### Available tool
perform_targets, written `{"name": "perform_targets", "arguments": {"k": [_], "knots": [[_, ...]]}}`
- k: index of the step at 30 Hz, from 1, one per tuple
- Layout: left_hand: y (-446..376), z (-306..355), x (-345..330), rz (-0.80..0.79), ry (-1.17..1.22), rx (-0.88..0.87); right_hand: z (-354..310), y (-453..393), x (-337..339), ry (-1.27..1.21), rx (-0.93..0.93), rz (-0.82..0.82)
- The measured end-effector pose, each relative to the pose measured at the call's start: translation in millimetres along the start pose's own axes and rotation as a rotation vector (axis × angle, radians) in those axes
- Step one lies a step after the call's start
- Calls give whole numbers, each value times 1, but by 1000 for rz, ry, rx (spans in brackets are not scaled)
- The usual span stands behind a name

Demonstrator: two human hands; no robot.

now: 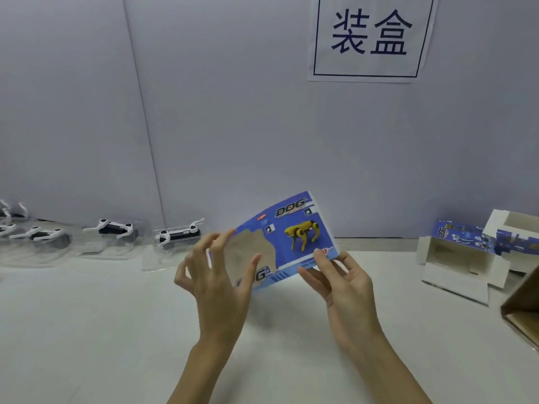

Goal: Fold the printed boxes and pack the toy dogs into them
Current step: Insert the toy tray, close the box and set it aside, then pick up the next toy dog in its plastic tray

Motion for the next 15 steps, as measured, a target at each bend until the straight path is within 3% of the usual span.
{"name": "perform_targets", "arguments": {"k": [2, 4, 7, 9, 11, 15], "knots": [[4, 14, -7, -48, -72, -174, 22, 2, 0, -162, -198, 17], [14, 21, -24, -217, -102, -270, 41, 6, 1, -230, -380, 20], [33, 14, -56, -536, -136, -268, 57, 10, 14, -32, -467, 59], [42, 7, -67, -624, -164, -282, 51, 8, 30, 364, -362, 167], [45, 5, -67, -617, -123, -285, 30, 6, 36, 818, -142, 246], [48, 4, -62, -646, -95, -288, 3, 16, -1, 1061, 335, 100]]}}
Point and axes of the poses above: each hand's wrist, its own y-axis away from the middle knuckle, its own x-axis out of the back of the hand, z = x × y, the point moved 8 cm from there along -y, towards the middle knuckle, and after that the axes turned 10 degrees about -y, right-handed, at the moved point
